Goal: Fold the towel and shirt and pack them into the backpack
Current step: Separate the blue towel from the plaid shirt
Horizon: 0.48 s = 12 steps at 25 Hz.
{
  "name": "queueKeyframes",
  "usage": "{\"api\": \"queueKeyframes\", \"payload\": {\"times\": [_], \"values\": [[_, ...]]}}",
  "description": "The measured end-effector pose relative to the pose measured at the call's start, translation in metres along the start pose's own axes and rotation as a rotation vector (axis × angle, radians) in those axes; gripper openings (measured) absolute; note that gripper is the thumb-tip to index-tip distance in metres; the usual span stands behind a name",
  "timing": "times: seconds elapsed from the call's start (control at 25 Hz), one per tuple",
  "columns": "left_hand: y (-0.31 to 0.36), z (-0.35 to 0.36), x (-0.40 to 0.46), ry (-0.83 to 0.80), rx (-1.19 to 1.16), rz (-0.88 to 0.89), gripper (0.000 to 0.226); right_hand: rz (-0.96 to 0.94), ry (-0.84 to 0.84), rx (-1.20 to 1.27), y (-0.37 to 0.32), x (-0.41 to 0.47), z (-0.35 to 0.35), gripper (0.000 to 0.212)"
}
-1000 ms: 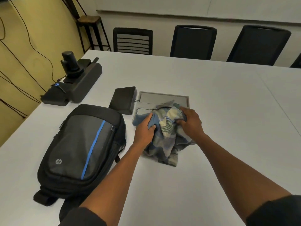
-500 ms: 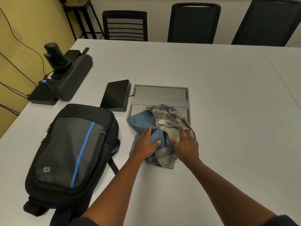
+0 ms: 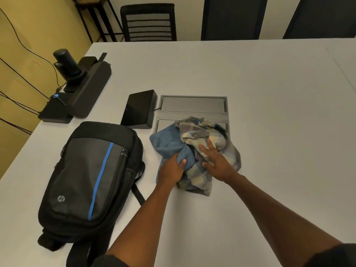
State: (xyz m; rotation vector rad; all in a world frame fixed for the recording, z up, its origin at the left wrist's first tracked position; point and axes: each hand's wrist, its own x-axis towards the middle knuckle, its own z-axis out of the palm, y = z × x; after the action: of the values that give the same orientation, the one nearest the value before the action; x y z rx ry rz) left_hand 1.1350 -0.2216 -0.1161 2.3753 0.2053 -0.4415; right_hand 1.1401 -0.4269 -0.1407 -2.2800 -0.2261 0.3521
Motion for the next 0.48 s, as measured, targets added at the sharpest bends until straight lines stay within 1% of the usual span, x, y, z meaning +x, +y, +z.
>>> {"api": "queueKeyframes", "payload": {"times": [0.08, 0.16, 0.28, 0.36, 0.48], "values": [[-0.003, -0.009, -0.003, 0.059, 0.036, -0.087, 0.059, 0.013, -0.073, -0.173, -0.003, 0.012, -0.003, 0.072], [-0.004, -0.017, -0.009, 0.135, 0.037, -0.085, 0.054, 0.047, -0.09, -0.323, -0.002, 0.014, -0.005, 0.072], [0.002, -0.031, -0.021, 0.259, -0.011, -0.074, 0.052, 0.175, -0.032, -0.346, -0.012, 0.004, -0.007, 0.071], [0.011, -0.041, -0.03, 0.359, -0.031, -0.053, 0.051, 0.22, 0.05, -0.35, -0.027, -0.002, -0.007, 0.064], [0.026, -0.059, -0.043, 0.488, -0.074, 0.022, 0.048, 0.174, 0.171, -0.294, -0.051, -0.009, -0.012, 0.053]]}}
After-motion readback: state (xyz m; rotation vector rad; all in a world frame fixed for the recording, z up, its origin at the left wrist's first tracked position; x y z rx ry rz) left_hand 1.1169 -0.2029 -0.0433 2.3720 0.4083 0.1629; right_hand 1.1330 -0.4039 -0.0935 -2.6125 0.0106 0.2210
